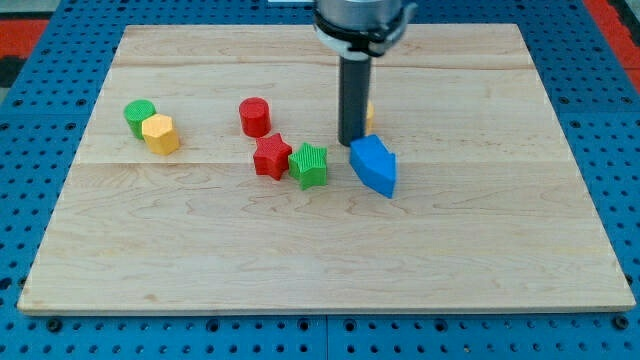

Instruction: Push the blue blocks towards bottom right

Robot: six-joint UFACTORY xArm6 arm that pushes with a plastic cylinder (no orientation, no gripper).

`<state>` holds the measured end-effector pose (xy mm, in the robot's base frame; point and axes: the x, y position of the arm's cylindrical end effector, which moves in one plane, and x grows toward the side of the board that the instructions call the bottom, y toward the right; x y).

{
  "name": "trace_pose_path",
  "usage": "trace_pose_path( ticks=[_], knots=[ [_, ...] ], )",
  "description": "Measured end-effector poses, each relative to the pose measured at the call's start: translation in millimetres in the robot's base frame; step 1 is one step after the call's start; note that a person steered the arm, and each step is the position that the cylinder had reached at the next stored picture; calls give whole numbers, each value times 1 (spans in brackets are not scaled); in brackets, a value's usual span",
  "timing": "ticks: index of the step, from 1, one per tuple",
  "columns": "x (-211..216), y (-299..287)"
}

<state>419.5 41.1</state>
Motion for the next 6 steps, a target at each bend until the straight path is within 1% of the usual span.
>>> trace_pose_path(
  ticks=[2,3,4,5,6],
  knots=[
    [71,3],
    [71,38],
    [71,58],
    [79,57],
    [64,35]
  ],
)
